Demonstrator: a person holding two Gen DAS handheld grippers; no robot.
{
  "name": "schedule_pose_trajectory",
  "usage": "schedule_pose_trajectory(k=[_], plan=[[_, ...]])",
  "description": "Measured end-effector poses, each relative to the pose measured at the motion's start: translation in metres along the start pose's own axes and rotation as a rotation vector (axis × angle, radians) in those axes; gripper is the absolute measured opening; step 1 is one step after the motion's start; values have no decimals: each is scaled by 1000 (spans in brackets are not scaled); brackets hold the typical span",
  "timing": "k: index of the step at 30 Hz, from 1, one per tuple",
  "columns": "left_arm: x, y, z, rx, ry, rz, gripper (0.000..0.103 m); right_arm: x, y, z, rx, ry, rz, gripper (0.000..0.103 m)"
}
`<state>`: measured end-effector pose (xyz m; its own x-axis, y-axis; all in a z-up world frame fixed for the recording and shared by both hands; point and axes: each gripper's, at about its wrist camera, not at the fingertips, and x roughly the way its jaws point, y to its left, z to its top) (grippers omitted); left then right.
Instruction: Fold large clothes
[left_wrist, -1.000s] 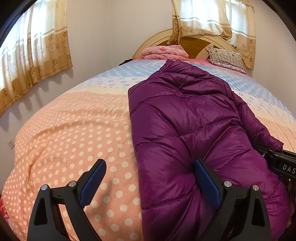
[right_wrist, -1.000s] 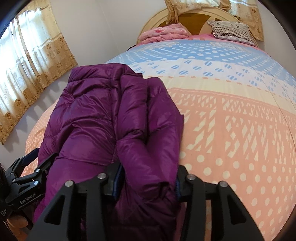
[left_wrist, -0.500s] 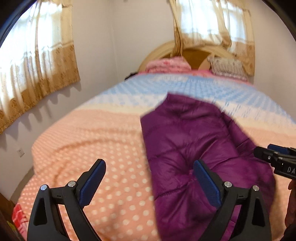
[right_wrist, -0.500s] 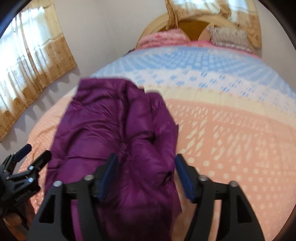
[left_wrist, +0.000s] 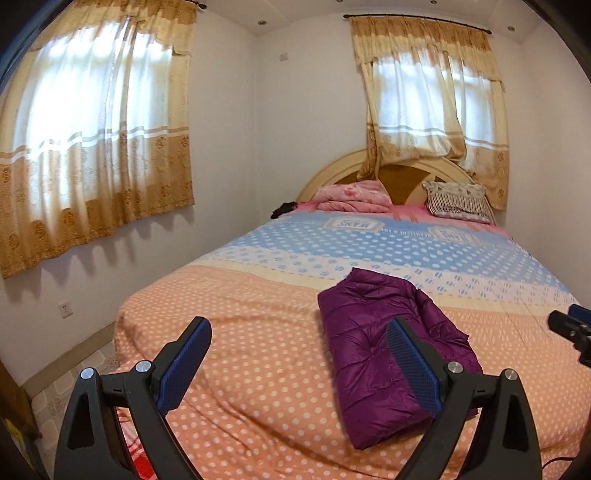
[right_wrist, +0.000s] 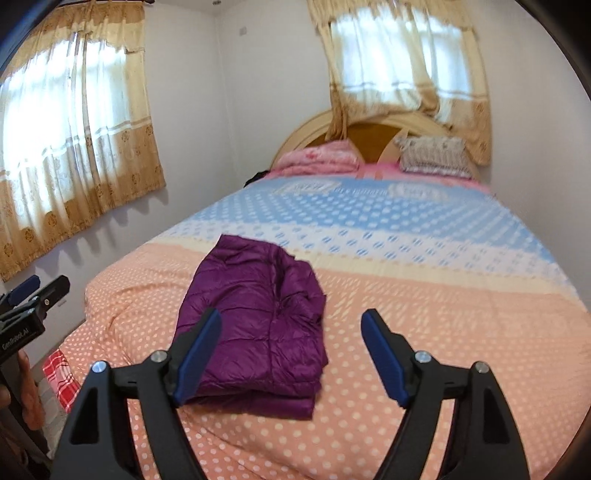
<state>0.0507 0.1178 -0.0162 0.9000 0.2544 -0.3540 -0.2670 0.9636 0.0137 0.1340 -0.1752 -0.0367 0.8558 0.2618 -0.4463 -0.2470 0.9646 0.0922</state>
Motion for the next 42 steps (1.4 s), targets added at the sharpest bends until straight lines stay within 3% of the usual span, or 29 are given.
schedule_pose_trajectory(k=[9, 17, 42], plan=[[-11, 9, 3, -24, -30, 15, 96, -13, 2, 6, 5, -31, 14, 81], [-1, 10, -2, -32, 11, 18, 96, -18, -2, 1, 15, -24, 31, 81], [1, 9, -5, -28, 14, 21, 96, -21, 6, -3, 27, -15, 48, 81]])
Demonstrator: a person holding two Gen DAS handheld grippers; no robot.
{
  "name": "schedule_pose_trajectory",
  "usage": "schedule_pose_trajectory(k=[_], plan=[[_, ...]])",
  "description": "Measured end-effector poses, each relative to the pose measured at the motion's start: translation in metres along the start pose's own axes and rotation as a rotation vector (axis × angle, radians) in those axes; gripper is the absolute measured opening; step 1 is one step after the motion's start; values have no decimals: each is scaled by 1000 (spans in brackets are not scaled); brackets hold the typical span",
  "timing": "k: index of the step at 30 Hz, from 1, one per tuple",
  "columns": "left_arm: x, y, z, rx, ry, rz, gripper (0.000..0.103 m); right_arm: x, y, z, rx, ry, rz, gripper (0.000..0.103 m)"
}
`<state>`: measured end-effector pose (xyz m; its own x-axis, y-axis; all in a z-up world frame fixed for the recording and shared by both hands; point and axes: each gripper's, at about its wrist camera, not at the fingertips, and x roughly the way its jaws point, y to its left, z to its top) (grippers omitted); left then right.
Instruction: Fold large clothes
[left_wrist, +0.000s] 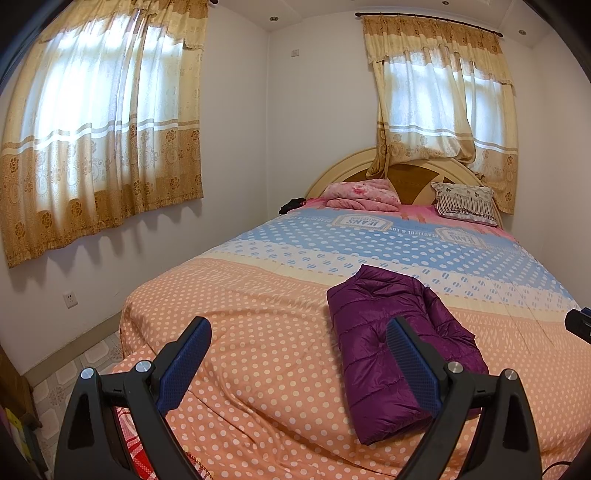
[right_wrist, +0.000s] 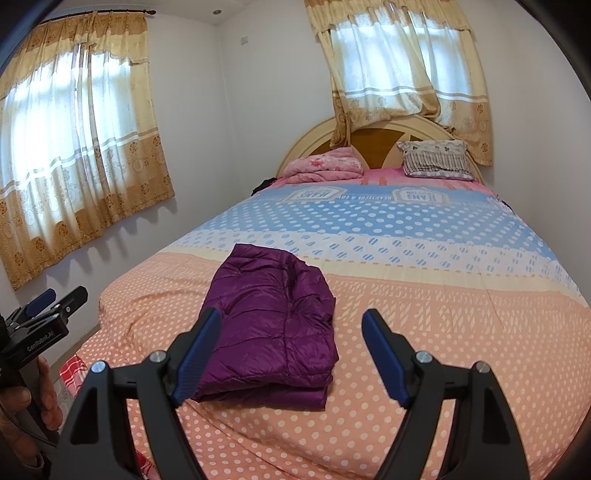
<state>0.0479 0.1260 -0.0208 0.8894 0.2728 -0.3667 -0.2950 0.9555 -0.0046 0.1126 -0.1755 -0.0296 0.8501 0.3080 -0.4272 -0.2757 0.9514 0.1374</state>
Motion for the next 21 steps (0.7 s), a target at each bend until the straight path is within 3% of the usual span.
schedule_pose_trajectory(k=[21], plan=[[5, 4, -2, 8, 8, -2, 96, 0, 4, -1, 12, 4, 0, 83]])
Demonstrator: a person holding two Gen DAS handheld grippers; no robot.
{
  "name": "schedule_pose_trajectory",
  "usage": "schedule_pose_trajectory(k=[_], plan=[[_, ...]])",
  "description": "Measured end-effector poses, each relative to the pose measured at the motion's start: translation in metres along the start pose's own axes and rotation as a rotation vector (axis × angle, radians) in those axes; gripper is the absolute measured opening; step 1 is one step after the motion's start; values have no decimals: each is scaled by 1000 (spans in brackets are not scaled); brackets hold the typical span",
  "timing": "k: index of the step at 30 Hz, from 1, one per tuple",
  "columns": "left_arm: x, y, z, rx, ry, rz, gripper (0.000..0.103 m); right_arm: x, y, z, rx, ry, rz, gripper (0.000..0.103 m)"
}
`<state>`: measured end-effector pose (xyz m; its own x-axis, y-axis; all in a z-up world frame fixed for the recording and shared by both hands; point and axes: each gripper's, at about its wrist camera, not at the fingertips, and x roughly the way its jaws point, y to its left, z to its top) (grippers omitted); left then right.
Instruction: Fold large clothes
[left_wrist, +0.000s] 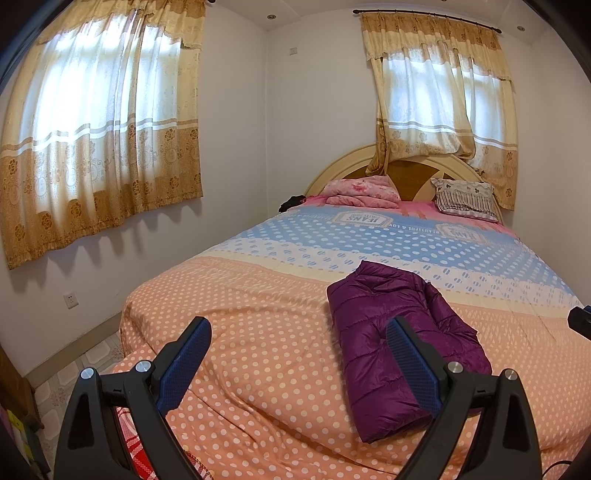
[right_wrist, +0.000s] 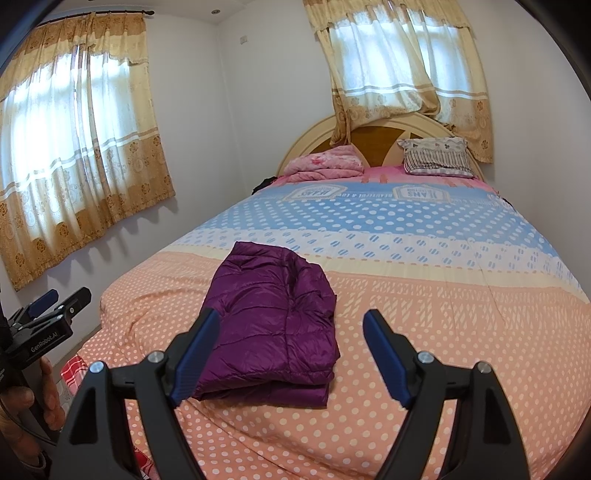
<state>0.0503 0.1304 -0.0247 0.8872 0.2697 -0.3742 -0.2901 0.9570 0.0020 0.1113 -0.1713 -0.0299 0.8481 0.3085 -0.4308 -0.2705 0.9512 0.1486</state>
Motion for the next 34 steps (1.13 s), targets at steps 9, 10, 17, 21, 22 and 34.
schedule_pose_trajectory(k=[9, 10, 17, 21, 22, 34], plan=[[7, 4, -1, -3, 17, -32, 96, 0, -2, 0, -2, 1, 0, 83], [7, 4, -1, -1, 19, -35, 96, 0, -2, 0, -3, 1, 1, 83], [10, 2, -1, 21, 26, -28, 96, 0, 0, -1, 0, 1, -2, 84], [11, 3, -1, 21, 31, -18, 96, 1, 0, 0, -1, 1, -1, 84], [12, 3, -1, 20, 35, -20, 96, 1, 1, 0, 0, 1, -2, 84], [15, 4, -3, 52, 29, -5, 96, 3, 4, -1, -1, 3, -5, 84]])
